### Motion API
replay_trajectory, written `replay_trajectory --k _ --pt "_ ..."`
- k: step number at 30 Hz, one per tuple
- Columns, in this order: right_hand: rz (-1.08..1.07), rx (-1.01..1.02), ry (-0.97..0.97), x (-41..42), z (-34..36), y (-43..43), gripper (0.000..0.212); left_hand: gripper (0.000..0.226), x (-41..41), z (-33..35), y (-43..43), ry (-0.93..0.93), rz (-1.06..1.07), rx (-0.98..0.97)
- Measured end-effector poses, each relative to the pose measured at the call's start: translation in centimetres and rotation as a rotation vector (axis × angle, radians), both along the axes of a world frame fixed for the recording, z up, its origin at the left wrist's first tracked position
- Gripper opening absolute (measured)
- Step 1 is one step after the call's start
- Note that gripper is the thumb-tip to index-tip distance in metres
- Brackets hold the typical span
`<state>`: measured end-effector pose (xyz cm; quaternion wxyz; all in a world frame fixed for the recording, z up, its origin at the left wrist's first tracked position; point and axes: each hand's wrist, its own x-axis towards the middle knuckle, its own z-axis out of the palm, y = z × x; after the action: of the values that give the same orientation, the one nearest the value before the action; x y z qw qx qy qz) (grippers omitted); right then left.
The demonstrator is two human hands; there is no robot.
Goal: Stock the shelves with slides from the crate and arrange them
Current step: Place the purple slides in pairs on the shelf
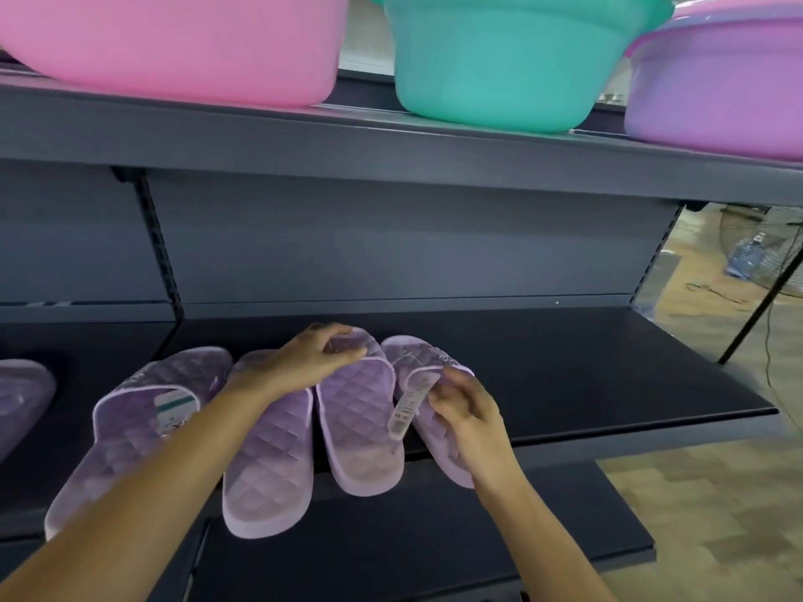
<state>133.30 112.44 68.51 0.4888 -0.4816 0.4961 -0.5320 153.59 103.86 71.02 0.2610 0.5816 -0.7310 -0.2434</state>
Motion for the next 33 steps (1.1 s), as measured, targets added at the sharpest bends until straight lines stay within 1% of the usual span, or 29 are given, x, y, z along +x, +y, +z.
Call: replay_trajectory --k 3,4,6,8,11,14,18,22,24,29,33 --pt "-0.041 -0.118 0.439 -0.1 0.8 1.6 0.047 0.047 0.5 0.7 2.4 -0.060 -0.005 -0.096" --pt "-0.048 -0.149 0.547 -0.1 0.9 2.2 0.049 0.046 0.8 0.8 3.3 -0.072 -0.008 -0.115" --pt "-0.052 -0.221 0.658 0.2 1.0 3.4 0.050 0.046 1.9 0.7 5.2 -0.071 -0.031 -0.146" --pt "-0.034 -0.275 0.696 0.7 1.1 4.7 0.050 0.047 3.4 0.5 7.2 -0.089 -0.045 -0.181" --pt "-0.013 -0.388 0.771 1.7 1.1 6.7 0.055 0.060 5.7 0.8 11.2 -0.148 -0.038 -0.252" --pt "0.057 -0.392 0.839 3.1 1.3 9.0 0.060 0.060 8.1 0.7 15.3 -0.209 0.021 -0.276" --pt "0.120 -0.412 0.933 5.6 1.0 12.0 0.060 0.070 12.0 -0.3 20.7 -0.245 0.090 -0.276" --pt "0.196 -0.439 0.987 8.9 0.2 14.9 0.060 0.066 15.7 -1.7 27.0 -0.301 0.200 -0.266" --pt "0.227 -0.485 1.008 10.7 -0.4 16.1 0.056 0.066 17.4 -2.2 29.9 -0.354 0.262 -0.232" --pt "0.377 -0.558 1.040 15.4 -2.0 18.1 0.058 0.063 21.4 -3.9 36.7 -0.425 0.454 -0.141" --pt "0.509 -0.647 1.059 20.4 -2.3 18.3 0.060 0.051 24.1 -4.1 41.3 -0.436 0.644 -0.070"
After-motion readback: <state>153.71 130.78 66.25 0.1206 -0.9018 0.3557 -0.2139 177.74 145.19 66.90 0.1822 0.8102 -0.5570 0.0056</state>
